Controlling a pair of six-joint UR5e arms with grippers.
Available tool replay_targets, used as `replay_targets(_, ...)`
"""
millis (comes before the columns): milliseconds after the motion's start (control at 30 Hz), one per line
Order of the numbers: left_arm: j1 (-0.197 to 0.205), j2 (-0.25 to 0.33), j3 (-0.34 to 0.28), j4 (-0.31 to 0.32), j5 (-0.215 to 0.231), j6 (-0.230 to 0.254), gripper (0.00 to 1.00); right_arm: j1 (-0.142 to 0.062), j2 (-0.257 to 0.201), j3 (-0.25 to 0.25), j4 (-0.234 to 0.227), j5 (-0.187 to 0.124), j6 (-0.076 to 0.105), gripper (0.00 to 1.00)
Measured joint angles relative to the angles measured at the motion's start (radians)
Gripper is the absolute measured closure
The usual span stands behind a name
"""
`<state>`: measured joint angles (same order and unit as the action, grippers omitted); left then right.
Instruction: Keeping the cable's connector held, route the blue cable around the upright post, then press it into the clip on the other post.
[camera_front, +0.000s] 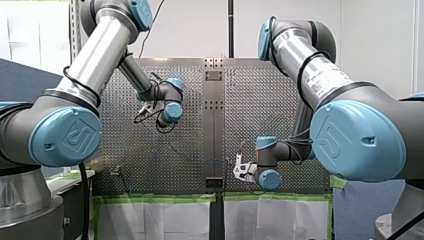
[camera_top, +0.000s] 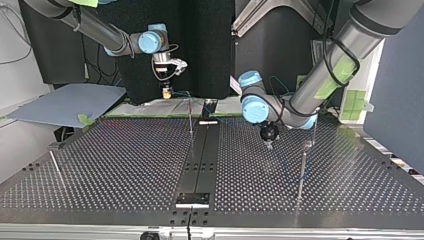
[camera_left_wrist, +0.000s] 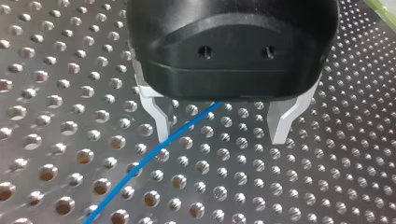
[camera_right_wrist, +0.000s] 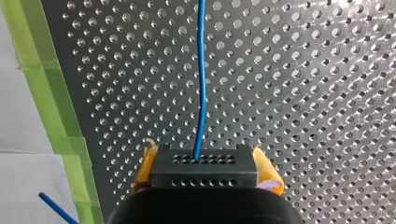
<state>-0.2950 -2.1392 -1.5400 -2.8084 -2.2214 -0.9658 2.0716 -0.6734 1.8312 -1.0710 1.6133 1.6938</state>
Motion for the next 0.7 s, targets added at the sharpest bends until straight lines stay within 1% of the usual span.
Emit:
replay_targets(267, -0.008, -0.056, 0.0, 0.0, -0.001, 0.005, 0.0, 0.0, 0.0, 0.0, -0.001, 0.0, 0.0, 1.0)
replay_targets(467, -0.01, -0.07, 0.0, -0.001, -0.003, 0.004, 0.0, 0.0, 0.0, 0.0, -0.003, -0.001, 0.002, 1.0)
replay_targets(567, -0.011, -0.076, 0.0, -0.001, -0.002, -0.004, 0.0, 0.0, 0.0, 0.0, -0.003, -0.001, 0.003, 1.0)
replay_targets(700, -0.013, -0.098, 0.0, -0.009, -0.002, -0.01, 0.0, 0.0, 0.0, 0.0, -0.003, -0.001, 0.003, 1.0)
